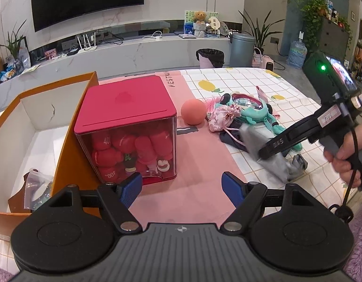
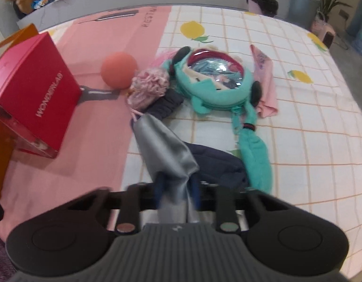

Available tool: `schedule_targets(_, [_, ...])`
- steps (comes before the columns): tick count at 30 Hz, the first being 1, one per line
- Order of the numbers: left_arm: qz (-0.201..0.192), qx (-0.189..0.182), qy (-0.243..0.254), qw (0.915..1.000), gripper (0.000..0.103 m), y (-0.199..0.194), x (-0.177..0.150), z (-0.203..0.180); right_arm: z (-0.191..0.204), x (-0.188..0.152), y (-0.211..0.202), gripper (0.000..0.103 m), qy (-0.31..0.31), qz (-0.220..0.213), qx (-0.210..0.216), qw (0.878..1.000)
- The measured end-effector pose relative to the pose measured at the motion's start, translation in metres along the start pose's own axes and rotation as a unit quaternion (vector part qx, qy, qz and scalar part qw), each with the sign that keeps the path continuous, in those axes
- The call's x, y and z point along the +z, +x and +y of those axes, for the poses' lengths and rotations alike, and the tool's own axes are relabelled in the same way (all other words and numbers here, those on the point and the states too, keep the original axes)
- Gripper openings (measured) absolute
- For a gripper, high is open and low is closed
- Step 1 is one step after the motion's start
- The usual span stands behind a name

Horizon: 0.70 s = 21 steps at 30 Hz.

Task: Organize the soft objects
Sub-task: 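Grasp the grey cloth with the right gripper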

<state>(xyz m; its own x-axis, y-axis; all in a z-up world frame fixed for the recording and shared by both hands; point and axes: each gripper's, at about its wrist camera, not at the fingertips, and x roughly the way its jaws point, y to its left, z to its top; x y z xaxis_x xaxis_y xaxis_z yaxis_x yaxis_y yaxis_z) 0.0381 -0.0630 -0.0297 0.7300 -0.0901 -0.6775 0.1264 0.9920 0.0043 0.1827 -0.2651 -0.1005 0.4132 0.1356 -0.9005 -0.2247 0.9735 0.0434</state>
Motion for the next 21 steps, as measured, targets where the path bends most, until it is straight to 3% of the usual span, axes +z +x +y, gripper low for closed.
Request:
schedule_targets(2, [0.0, 0.005, 0.002, 1.0, 0.09, 0.001, -0.001, -0.001, -0.009, -0.001, -0.01, 0.0, 0.024, -0.005, 0.024, 0.999])
schedule_targets(4, [-0.001, 0.008, 0.004, 1.0, 0.09, 0.003, -0.003, -0.001, -0.017, -0.004, -0.023, 0.0, 0.044, -0.021, 0.032, 0.998])
schedule_targets(6, [-0.006, 0.002, 0.01, 0.9999, 0.09, 0.003, -0.004, -0.004, -0.023, -0.008, -0.037, 0.0, 0.059, -0.04, 0.014, 0.997])
schedule_targets(13, [-0.037, -0.061, 0.027, 0.9971, 0.09, 0.008, -0.012, -0.02, -0.045, -0.012, -0.068, 0.0, 0.096, -0.083, -0.006, 0.992])
schedule_targets(18, [-0.072, -0.036, 0.047, 0.9957, 0.09, 0.021, -0.008, -0.044, -0.047, -0.011, -0.064, 0.001, 0.102, -0.076, 0.001, 0.992])
schedule_targets(21, [-0.065, -0.014, 0.035, 0.9972, 0.09, 0.032, -0.001, -0.052, -0.045, -0.01, -0.063, 0.001, 0.088, -0.078, -0.002, 0.993])
